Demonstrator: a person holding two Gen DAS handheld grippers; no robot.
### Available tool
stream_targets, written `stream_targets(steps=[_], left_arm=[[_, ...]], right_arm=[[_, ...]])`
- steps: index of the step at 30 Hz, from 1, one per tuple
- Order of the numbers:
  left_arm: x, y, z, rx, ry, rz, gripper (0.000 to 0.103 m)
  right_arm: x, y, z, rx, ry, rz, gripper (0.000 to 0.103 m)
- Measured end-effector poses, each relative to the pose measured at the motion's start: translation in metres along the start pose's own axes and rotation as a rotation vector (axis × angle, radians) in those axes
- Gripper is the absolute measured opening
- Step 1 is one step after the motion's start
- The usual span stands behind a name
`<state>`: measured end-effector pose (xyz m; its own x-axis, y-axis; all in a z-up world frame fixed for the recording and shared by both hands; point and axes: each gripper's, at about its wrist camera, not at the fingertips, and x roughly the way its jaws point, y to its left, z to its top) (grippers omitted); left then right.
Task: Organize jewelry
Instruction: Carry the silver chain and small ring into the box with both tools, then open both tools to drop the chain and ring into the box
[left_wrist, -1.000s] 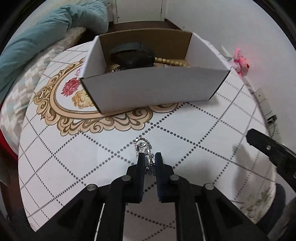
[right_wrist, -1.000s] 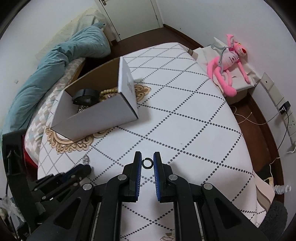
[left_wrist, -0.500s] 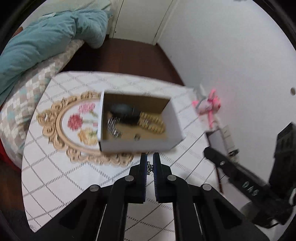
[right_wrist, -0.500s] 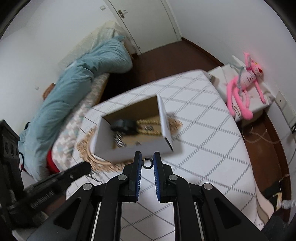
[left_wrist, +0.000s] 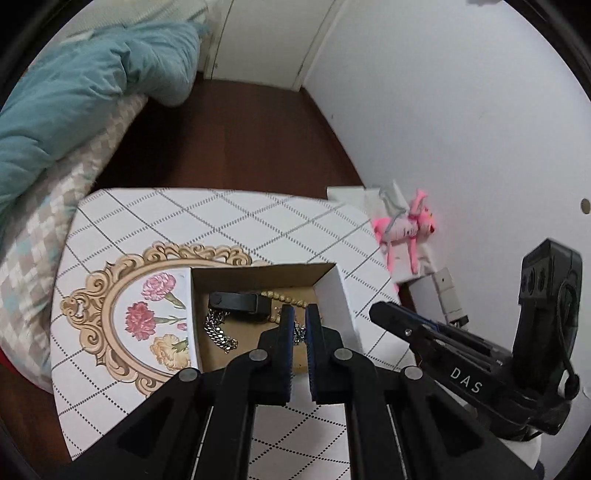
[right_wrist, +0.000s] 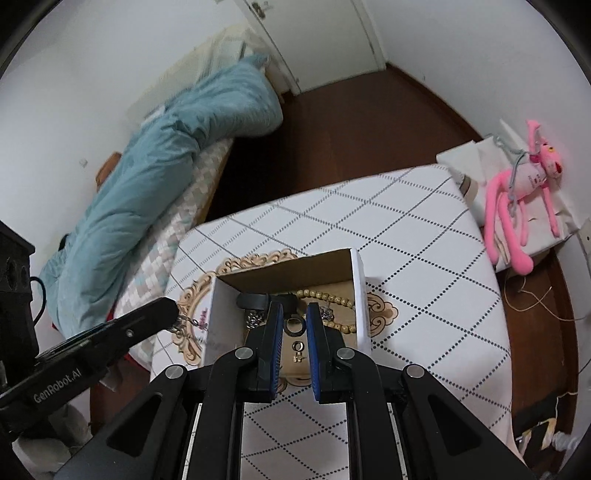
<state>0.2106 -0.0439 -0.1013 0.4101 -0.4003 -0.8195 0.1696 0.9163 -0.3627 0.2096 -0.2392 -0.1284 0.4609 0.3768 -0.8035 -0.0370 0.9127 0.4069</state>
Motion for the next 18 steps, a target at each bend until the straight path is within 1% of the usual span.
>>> stream_targets(steps=[1,3,6,8,9,11,12,13,14,15,16,17,18], left_arm=[[0.004,0.001,0.0,0.003,0.014,0.002,0.004],[0.022,0.007,0.003,-0.003,0.075,0.018,0.005],[0.036,0.015,0.005,-0.025,0.126,0.091,0.006],[0.041,0.023,0.003,-0.041,0.139,0.129,0.006],[0.043,0.026,0.002,-0.047,0.14,0.152,0.009],[0.045,0.033,0.001,-0.057,0.147,0.187,0.02],[0.045,0.036,0.0,-0.058,0.14,0.215,0.039],[0.045,0.039,-0.001,-0.057,0.134,0.259,0.064],[0.044,0.041,-0.002,-0.055,0.123,0.282,0.072],[0.042,0.044,-0.003,-0.054,0.107,0.294,0.074],[0.041,0.046,-0.003,-0.056,0.1,0.308,0.074],[0.042,0.047,-0.003,-0.059,0.1,0.318,0.074],[0.041,0.051,-0.004,-0.068,0.096,0.328,0.074]], right_arm=[[0.007,-0.001,0.003,-0.002,0.019,-0.002,0.013],[0.022,-0.003,0.007,-0.002,0.065,-0.004,0.013],[0.04,-0.004,0.009,-0.019,0.118,-0.014,0.013],[0.052,-0.003,0.009,-0.026,0.155,-0.012,0.013],[0.059,-0.002,0.009,-0.037,0.183,-0.012,0.014],[0.071,0.0,0.008,-0.047,0.226,-0.02,0.014],[0.076,0.0,0.008,-0.049,0.248,-0.026,0.014],[0.082,0.001,0.007,-0.052,0.261,-0.042,0.014],[0.084,0.001,0.006,-0.058,0.268,-0.055,0.014],[0.086,0.002,0.006,-0.06,0.272,-0.063,0.017],[0.087,0.002,0.005,-0.064,0.273,-0.074,0.023],[0.087,0.003,0.005,-0.069,0.27,-0.079,0.027],[0.086,0.005,0.004,-0.077,0.265,-0.083,0.034]])
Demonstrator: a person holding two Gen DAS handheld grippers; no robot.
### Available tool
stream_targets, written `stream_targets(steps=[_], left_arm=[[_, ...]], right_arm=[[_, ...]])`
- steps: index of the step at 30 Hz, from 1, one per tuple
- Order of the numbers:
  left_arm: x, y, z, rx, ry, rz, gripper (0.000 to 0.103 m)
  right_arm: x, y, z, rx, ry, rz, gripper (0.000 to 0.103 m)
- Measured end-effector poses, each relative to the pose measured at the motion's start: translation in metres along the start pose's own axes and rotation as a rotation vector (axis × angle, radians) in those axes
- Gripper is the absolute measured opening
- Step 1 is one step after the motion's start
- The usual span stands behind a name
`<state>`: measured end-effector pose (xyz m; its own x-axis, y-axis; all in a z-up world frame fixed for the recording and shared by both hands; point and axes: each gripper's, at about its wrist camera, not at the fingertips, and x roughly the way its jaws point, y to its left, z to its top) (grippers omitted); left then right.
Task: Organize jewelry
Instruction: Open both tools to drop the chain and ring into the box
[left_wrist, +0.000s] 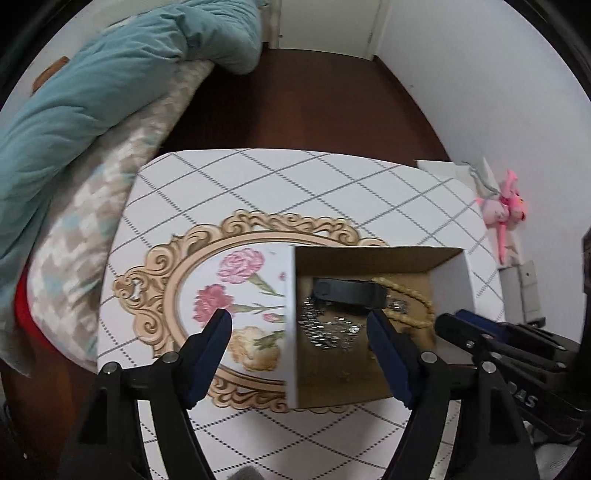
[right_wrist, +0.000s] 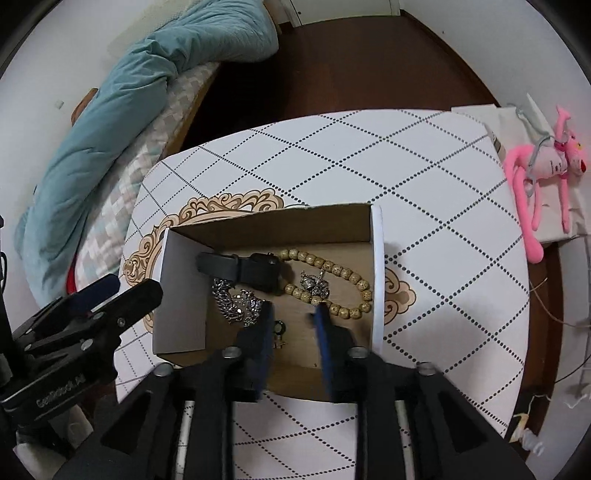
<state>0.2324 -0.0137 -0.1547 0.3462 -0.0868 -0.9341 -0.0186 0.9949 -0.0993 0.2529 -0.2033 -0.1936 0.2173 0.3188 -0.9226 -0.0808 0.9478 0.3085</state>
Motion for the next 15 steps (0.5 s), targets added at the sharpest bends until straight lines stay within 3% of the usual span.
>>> stream_targets(steps=[1,4,6,8,11,13,15], left_arm=[[0.0,0.002,-0.001,-0.007,-0.006,0.005,0.079],[-0.001,0.006,-0.004,-0.015,-0.022,0.021,0.099],[0.0,0.007,-0.007,-0.01,-0.021,0.037,0.101],[0.0,0.008,-0.01,-0.006,-0.023,0.058,0.103],[0.001,0.01,-0.019,-0.006,-0.029,0.077,0.103],[0.001,0.009,-0.024,0.002,-0.036,0.094,0.103],[0.0,0.008,-0.029,0.008,-0.038,0.099,0.103]], right_arm=[[-0.001,0.001,-0.001,-0.003,-0.005,-0.003,0.038],[-0.011,0.002,-0.001,-0.016,-0.04,-0.042,0.038],[-0.02,0.003,-0.003,-0.016,-0.068,-0.062,0.039],[-0.029,0.003,-0.006,-0.025,-0.093,-0.096,0.049],[-0.04,0.003,-0.013,-0.043,-0.128,-0.165,0.074],[-0.043,0.004,-0.018,-0.059,-0.139,-0.219,0.098],[-0.043,0.004,-0.025,-0.075,-0.138,-0.263,0.102]])
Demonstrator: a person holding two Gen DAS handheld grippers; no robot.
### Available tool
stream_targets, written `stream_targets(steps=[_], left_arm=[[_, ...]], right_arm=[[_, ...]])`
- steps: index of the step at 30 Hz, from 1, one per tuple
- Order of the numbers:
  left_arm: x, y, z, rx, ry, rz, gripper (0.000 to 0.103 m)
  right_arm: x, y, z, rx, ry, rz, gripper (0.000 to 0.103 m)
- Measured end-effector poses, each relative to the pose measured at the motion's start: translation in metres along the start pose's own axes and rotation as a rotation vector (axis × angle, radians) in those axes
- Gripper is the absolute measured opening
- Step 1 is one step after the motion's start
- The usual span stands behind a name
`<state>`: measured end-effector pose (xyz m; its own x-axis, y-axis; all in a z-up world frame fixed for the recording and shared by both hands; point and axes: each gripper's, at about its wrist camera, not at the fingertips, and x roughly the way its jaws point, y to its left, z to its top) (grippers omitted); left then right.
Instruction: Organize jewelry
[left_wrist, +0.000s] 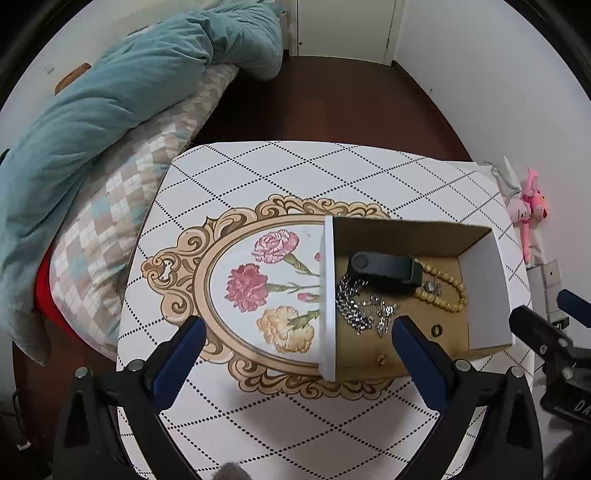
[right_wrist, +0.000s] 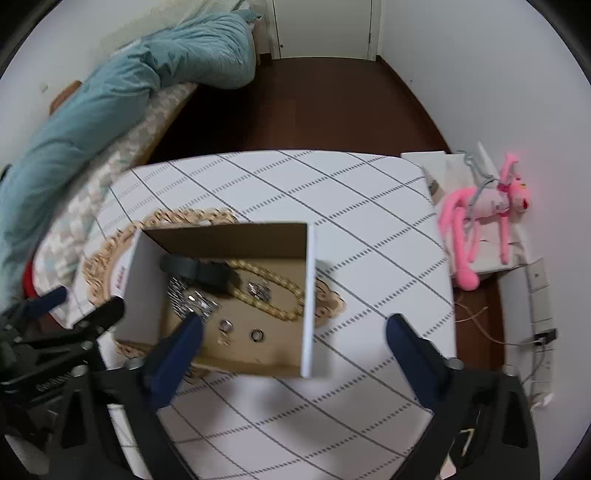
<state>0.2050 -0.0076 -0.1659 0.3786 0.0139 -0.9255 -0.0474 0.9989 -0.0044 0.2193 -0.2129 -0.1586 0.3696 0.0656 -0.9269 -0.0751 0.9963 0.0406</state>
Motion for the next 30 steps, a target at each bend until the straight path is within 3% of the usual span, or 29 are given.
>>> stream_targets(steps=[3,14,20,30], left_arm=[[0.001,-0.003,-0.006,0.005,0.004,0.008,0.103],[-0.02,-0.012,-0.016,0.029,-0.025,0.037,0.103],[-0.05,-0.011,-0.027,0.023,-0.057,0.056,0.103],[-0.133,-0.009,-0.049,0.013,-0.187,0.045,0.103]], right_arm=[[0.005,-0.001,-0.008,-0.01,0.017,-0.039,0.103],[-0.003,-0.004,-0.025,0.006,0.0,-0.052,0.103],[-0.037,-0.009,-0.036,0.035,-0.061,-0.065,0.103],[-0.124,-0.006,-0.06,0.041,-0.198,-0.079,0.103]])
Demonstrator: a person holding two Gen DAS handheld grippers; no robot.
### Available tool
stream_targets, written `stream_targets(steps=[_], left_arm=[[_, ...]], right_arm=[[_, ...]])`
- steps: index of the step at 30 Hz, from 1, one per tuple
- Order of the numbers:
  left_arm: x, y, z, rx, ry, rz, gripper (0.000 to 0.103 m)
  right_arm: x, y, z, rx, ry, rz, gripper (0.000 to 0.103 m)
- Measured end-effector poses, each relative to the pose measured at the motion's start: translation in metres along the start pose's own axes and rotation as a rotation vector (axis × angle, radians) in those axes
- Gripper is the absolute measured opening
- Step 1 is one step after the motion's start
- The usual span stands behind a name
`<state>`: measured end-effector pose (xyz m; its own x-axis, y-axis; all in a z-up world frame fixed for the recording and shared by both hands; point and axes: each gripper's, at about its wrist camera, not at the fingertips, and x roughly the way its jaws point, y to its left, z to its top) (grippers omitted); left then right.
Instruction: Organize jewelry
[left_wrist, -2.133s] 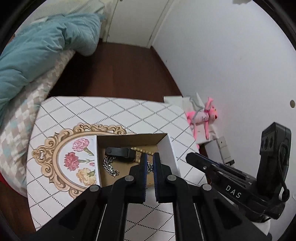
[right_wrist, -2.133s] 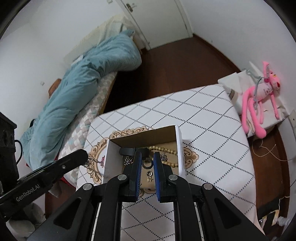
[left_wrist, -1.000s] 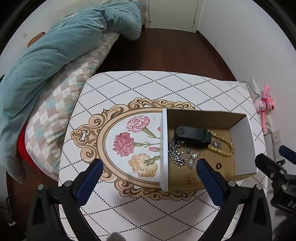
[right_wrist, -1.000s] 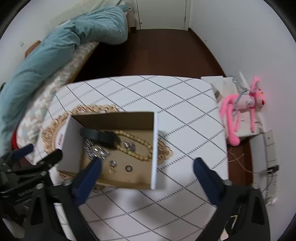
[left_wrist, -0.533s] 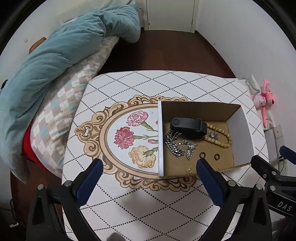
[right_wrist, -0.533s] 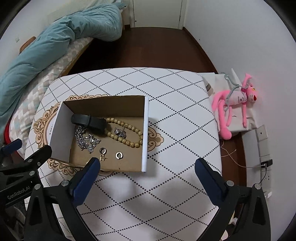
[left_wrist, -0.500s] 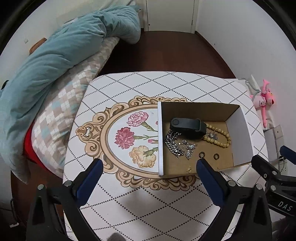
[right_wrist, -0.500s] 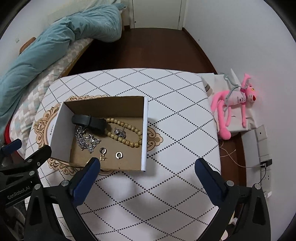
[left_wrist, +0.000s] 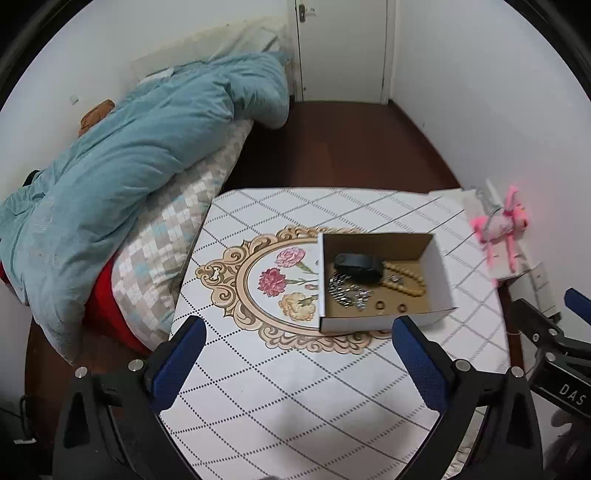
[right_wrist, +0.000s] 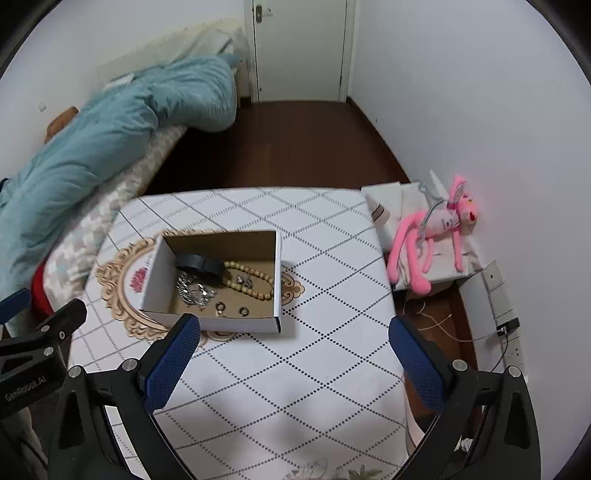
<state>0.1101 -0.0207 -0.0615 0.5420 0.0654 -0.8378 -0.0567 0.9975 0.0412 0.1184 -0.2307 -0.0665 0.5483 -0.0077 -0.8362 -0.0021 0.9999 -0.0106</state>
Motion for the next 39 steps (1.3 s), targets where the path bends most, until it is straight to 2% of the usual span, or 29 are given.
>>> stream_targets(steps=[10,15,20,28,39], left_arm=[[-0.081,0.002,-0.005,-0.02,-0.094,-0.038,0.103],[-0.105,0.004,-0.009,-0.018,-0.124,-0.046,0.103],[-0.119,0.005,-0.012,-0.014,-0.119,-0.057,0.103],[-0.121,0.001,0.0,0.0,-0.073,-0.068,0.103],[-0.088,-0.002,0.029,-0.014,-0.017,-0.026,0.103]], right_arm=[[-0.098,-0.005,-0.007,0.015,-0.145,-0.025,0.103],[-0.132,-0.002,-0.01,0.014,-0.186,-0.026,0.103],[-0.156,0.002,-0.015,0.011,-0.199,0.001,0.103],[-0.162,-0.003,-0.005,0.027,-0.166,-0.002,0.103],[-0.119,-0.005,0.029,0.012,-0.086,-0.017,0.103]])
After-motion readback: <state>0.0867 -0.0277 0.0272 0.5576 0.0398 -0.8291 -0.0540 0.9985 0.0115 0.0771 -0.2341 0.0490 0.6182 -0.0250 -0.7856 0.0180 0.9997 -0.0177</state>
